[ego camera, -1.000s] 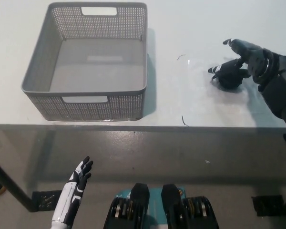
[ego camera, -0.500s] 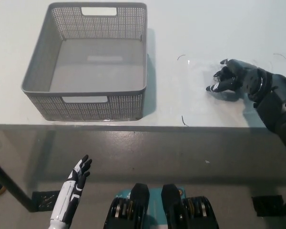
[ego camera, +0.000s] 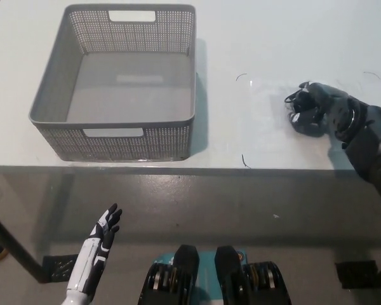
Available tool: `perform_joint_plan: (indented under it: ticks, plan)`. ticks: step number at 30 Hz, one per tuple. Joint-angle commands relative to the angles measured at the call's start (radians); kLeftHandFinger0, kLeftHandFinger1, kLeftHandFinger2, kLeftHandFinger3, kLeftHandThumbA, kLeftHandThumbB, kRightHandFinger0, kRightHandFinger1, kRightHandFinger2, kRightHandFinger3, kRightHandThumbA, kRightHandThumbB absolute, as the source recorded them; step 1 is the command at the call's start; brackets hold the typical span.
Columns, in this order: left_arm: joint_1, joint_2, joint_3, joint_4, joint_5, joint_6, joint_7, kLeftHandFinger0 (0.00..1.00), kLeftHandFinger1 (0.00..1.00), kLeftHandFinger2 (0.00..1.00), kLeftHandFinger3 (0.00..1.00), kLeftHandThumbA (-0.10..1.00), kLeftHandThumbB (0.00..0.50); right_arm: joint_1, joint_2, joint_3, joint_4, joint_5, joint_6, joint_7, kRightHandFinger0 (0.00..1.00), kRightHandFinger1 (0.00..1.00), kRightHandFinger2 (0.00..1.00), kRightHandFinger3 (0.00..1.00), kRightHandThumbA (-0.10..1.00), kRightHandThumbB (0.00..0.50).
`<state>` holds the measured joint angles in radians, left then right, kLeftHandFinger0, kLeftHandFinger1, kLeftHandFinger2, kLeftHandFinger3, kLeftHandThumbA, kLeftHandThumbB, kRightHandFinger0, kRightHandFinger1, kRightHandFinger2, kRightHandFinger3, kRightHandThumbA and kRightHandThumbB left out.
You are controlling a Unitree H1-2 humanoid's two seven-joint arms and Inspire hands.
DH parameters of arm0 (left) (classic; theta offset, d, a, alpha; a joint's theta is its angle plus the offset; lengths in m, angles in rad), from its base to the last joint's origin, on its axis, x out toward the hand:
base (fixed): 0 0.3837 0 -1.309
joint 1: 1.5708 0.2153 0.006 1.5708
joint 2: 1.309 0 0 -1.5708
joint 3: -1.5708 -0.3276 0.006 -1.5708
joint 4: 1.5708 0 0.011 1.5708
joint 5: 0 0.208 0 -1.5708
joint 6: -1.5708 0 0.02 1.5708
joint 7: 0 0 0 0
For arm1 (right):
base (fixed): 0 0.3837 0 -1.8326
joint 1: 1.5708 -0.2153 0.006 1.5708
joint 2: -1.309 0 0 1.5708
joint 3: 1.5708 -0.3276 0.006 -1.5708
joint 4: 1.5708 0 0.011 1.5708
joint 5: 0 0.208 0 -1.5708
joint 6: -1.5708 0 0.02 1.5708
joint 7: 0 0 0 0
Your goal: Use the right hand to pick up a webcam and put it into a container on the left side
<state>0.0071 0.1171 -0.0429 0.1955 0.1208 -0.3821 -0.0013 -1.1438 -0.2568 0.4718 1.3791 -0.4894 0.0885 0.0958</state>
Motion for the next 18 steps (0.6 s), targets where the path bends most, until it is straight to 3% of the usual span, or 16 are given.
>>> perform_joint_plan:
  ticks: [1, 2, 3, 5, 6, 8, 9, 13, 18]
  plan:
    - [-0.024, 0.013, 0.01, -0.021, 0.01, -0.02, 0.006, 1.0, 1.0, 1.0, 1.0, 1.0, 0.13, 0.001, -0.012, -0.011, 0.011, 0.003, -0.022, -0.076, 0.11, 0.22, 0.39, 0.58, -0.07, 0.194]
    - [-0.027, 0.014, 0.011, -0.019, 0.008, -0.02, 0.005, 1.0, 1.0, 1.0, 1.0, 1.0, 0.13, 0.007, -0.015, -0.01, 0.006, -0.002, -0.04, -0.113, 0.0, 0.03, 0.21, 0.42, -0.1, 0.163]
    - [-0.028, 0.014, 0.011, -0.019, 0.007, -0.019, 0.005, 1.0, 1.0, 1.0, 1.0, 1.0, 0.129, 0.01, -0.015, -0.011, 0.005, -0.003, -0.048, -0.137, 0.0, 0.01, 0.21, 0.39, -0.1, 0.156]
    - [-0.033, 0.014, 0.012, -0.014, 0.003, -0.023, 0.004, 1.0, 1.0, 1.0, 1.0, 1.0, 0.129, 0.019, -0.017, -0.032, 0.003, 0.014, -0.077, -0.201, 0.0, 0.14, 0.39, 0.51, -0.1, 0.152]
    - [-0.035, 0.014, 0.013, -0.012, -0.003, -0.023, 0.002, 1.0, 1.0, 1.0, 1.0, 1.0, 0.133, 0.02, -0.017, -0.044, 0.004, 0.022, -0.089, -0.218, 0.01, 0.26, 0.59, 0.71, -0.1, 0.156]
    - [-0.034, 0.016, 0.014, -0.015, -0.007, -0.021, -0.002, 1.0, 1.0, 1.0, 1.0, 1.0, 0.133, 0.021, -0.015, -0.062, 0.005, 0.033, -0.102, -0.238, 0.01, 0.42, 0.8, 0.83, -0.1, 0.161]
    - [-0.036, 0.017, 0.014, -0.014, -0.006, -0.023, 0.0, 1.0, 1.0, 1.0, 1.0, 1.0, 0.135, 0.021, -0.016, -0.069, 0.004, 0.036, -0.113, -0.252, 0.02, 0.48, 0.85, 0.87, -0.1, 0.168]
    - [-0.038, 0.017, 0.014, -0.013, 0.002, -0.021, 0.003, 1.0, 1.0, 1.0, 1.0, 1.0, 0.135, 0.018, -0.016, -0.09, 0.003, 0.04, -0.128, -0.281, 0.0, 0.45, 0.8, 0.8, -0.1, 0.174]
    - [-0.037, 0.018, 0.015, -0.008, 0.007, -0.024, 0.006, 1.0, 1.0, 1.0, 1.0, 1.0, 0.15, 0.008, -0.023, -0.112, -0.013, 0.045, -0.166, -0.324, 0.0, 0.48, 0.85, 0.8, -0.1, 0.19]
